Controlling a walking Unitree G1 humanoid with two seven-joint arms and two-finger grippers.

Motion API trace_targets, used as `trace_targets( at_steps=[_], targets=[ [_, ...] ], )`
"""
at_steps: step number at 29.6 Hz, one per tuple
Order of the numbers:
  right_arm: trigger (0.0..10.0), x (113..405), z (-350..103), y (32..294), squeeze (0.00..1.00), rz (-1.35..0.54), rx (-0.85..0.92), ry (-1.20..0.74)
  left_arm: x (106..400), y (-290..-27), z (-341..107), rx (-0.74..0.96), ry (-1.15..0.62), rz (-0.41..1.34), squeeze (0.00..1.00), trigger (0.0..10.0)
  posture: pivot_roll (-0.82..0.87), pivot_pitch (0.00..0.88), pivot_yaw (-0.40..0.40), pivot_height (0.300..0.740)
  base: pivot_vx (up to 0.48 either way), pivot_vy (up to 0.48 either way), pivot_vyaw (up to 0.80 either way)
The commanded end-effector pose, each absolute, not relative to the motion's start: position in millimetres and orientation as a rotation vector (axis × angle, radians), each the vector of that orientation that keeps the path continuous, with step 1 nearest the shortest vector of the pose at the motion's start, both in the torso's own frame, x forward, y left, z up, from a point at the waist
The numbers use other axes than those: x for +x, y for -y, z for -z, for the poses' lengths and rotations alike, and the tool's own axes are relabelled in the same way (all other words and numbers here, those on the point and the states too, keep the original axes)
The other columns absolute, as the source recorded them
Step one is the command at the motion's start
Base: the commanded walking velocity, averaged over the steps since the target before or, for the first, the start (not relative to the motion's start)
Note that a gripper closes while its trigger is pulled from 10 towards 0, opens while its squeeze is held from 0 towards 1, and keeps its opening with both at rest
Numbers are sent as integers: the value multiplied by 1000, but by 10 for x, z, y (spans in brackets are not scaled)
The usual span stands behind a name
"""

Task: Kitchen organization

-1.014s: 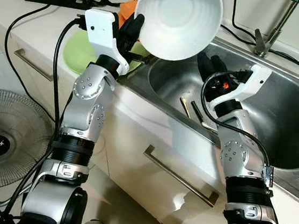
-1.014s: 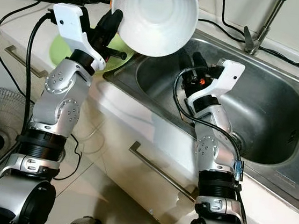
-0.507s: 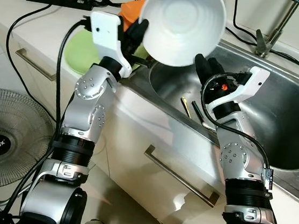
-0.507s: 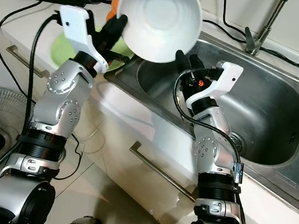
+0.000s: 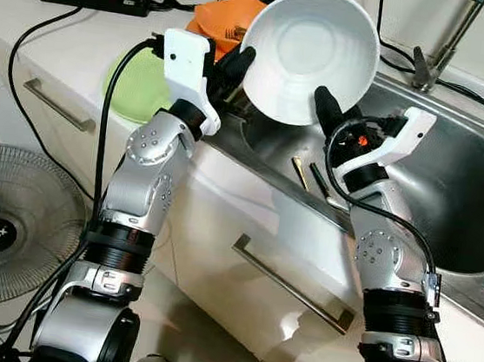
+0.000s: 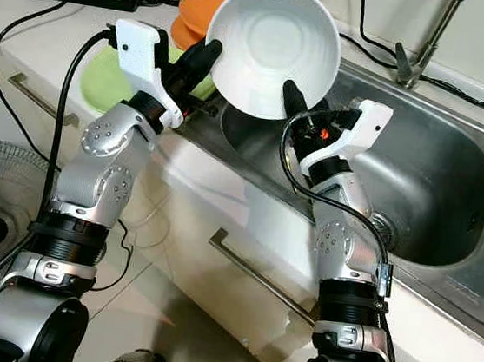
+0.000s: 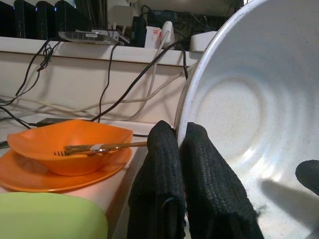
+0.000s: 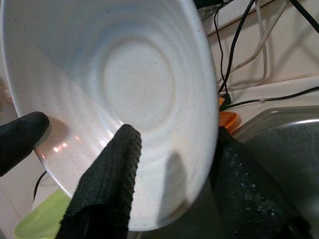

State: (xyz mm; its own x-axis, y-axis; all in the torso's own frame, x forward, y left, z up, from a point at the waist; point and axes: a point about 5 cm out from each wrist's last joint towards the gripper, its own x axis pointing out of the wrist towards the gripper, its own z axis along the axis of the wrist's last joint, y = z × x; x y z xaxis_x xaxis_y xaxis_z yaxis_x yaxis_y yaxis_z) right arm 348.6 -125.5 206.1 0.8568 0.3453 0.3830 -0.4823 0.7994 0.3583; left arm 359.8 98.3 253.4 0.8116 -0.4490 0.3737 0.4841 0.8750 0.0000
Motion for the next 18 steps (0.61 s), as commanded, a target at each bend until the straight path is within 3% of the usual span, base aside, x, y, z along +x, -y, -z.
trace_targets(
  at_steps=[1,18],
  targets=[
    [0,3467,-2090,1235,0,-463,462,322,3559,-955,-2616,-103,413,525,0,10000,74,91,1,740,0,0,0],
    [0,3466,-2072,1226,0,-451,441,318,3545,-908,-2592,-95,414,530,0,10000,71,87,2,740,0,0,0]
  ],
)
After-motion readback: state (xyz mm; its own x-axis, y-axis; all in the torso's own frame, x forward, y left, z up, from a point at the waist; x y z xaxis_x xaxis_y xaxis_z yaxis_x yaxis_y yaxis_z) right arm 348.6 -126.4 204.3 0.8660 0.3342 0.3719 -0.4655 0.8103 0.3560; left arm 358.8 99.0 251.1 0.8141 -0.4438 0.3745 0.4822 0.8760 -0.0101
